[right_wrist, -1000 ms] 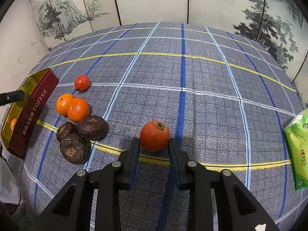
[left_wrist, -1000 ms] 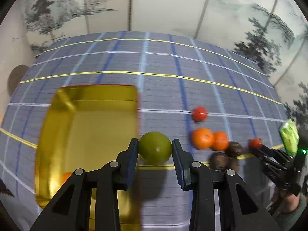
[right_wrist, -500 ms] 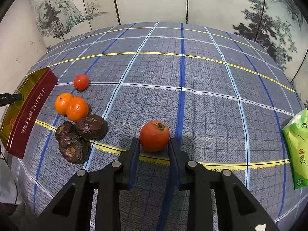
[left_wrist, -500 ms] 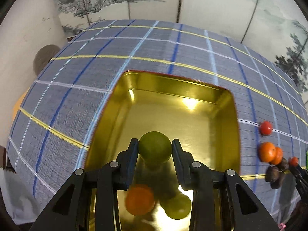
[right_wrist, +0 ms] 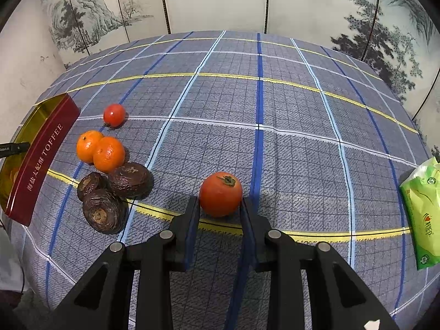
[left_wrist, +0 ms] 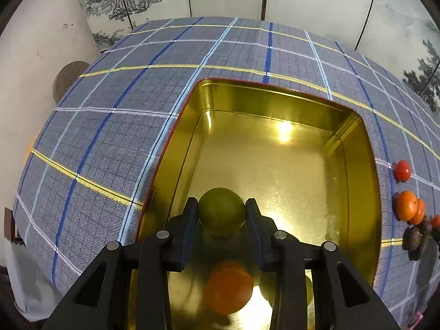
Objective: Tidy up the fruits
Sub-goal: 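Lower the green tomato into the tin with the left tool and release it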
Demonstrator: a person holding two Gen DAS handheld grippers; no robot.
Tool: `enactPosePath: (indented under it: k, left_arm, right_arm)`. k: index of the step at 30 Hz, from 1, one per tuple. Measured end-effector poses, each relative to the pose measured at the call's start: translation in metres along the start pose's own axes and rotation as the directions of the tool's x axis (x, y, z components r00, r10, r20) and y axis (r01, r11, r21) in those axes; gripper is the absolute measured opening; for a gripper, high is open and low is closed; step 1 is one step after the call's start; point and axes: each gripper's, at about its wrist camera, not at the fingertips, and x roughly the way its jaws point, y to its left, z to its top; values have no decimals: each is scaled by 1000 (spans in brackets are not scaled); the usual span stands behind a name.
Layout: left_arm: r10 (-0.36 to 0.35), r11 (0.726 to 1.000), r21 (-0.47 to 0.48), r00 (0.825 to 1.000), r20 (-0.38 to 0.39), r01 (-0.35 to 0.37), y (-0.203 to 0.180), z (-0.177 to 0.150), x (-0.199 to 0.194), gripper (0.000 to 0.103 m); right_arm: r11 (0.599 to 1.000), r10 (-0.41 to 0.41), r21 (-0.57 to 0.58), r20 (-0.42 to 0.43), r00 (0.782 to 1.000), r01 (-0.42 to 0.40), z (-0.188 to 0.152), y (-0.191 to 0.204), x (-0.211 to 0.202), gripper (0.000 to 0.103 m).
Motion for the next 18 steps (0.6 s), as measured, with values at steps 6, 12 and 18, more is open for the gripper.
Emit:
enactPosePath:
  k: [6, 12, 18]
  left_arm:
    - [6, 1000, 21, 1000, 9, -6, -2, -1, -1, 37]
    - [7, 1000, 23, 1000, 11, -8, -2, -2, -1, 38]
    - [10, 1000, 24, 1000, 11, -10, -2, -2, -1, 38]
  right_arm:
    - [1000, -4, -2, -1, 1000, 4, 1, 1, 0, 28]
    - [1000, -5, -3, -2, 1000, 5, 1, 0, -1, 28]
    - [1000, -7, -4, -1, 1000, 7, 1, 1, -1, 28]
